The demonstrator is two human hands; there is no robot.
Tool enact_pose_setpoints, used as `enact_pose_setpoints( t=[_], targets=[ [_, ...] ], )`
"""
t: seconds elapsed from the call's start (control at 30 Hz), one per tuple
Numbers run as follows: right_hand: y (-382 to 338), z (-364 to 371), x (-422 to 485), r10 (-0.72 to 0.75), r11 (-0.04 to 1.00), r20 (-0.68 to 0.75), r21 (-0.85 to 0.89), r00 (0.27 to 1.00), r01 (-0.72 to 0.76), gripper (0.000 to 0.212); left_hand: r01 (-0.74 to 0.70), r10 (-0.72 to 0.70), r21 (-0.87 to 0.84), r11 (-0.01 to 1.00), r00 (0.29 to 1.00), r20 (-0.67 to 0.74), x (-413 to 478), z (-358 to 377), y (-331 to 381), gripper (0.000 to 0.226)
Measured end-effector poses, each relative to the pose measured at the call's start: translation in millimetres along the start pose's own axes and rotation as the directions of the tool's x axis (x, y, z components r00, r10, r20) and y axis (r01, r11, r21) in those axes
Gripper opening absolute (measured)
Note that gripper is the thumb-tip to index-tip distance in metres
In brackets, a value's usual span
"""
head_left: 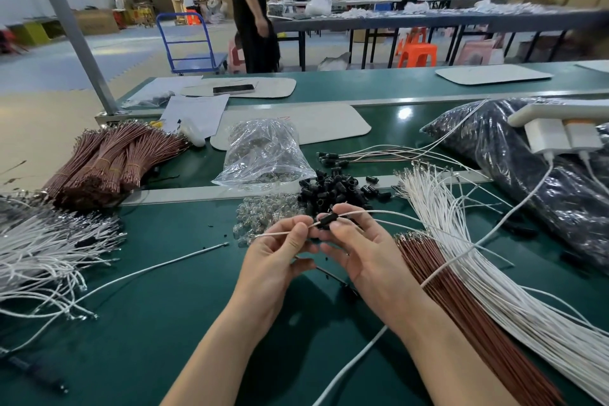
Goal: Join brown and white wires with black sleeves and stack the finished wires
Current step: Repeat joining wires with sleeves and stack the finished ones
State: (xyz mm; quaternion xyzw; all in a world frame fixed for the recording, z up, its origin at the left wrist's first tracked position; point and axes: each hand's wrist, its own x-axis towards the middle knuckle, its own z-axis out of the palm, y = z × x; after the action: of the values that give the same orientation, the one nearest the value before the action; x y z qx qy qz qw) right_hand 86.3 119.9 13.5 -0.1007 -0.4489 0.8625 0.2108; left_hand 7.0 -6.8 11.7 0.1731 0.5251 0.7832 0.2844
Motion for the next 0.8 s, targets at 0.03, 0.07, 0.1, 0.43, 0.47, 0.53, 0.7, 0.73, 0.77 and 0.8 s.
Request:
enact_pose_setpoints(
  t=[0.03, 0.07, 0.1, 0.43, 0.47, 0.53, 0.7, 0.73, 0.77, 0.8],
  targets=[
    [0, 1, 0, -0.012, 1.0, 0.001, 0.001, 1.0, 0.012, 0.019, -0.002, 0.002, -0.001, 1.0, 1.0, -0.013, 0, 0, 0, 0.017],
    [0, 1, -1, -0.032, 0.999, -0.001, -0.008, 0.999, 0.032, 0.019, -0.003, 0.003, 0.005, 1.0, 1.0, -0.021, 0, 0, 1, 0.015],
    [-1, 2, -2, -0.058, 0.998, -0.007, -0.026, 0.998, 0.057, 0.019, -0.003, 0.003, 0.018, 1.0, 1.0, -0.021, 0, 0, 1, 0.015],
    [-44, -2, -13, -0.354, 0.929, 0.182, -0.042, 0.917, 0.367, 0.016, -0.02, 0.008, -0.177, 0.984, 0.998, -0.07, 3, -6, 13, 0.025],
    [-47, -2, -14, -0.357, 0.926, 0.215, -0.051, 0.909, 0.375, 0.016, -0.03, 0.016, -0.17, 0.985, 0.996, -0.087, 5, -8, 12, 0.028],
    [-44, -3, -13, -0.31, 0.94, 0.193, -0.08, 0.931, 0.33, 0.02, -0.073, 0.076, 0.02, 0.997, 0.988, -0.138, 6, -12, 7, 0.03],
    [-33, -18, -2, -0.164, 0.985, -0.124, 0.022, 0.979, 0.168, 0.028, -0.156, 0.276, 0.512, 0.844, 0.947, -0.167, 5, -22, -3, 0.028],
    [-34, -22, -1, -0.168, 0.983, -0.14, 0.057, 0.976, 0.177, 0.03, -0.163, 0.312, 0.605, 0.779, 0.938, -0.149, 5, -26, -3, 0.024],
    [-37, -26, 0, -0.176, 0.979, -0.14, 0.083, 0.974, 0.188, 0.03, -0.162, 0.34, 0.721, 0.674, 0.934, -0.109, 5, -30, -3, 0.019],
    [-38, -28, 0, -0.183, 0.976, -0.131, 0.097, 0.974, 0.197, 0.03, -0.166, 0.354, 0.816, 0.554, 0.934, -0.051, 3, -33, -4, 0.015]
  ],
)
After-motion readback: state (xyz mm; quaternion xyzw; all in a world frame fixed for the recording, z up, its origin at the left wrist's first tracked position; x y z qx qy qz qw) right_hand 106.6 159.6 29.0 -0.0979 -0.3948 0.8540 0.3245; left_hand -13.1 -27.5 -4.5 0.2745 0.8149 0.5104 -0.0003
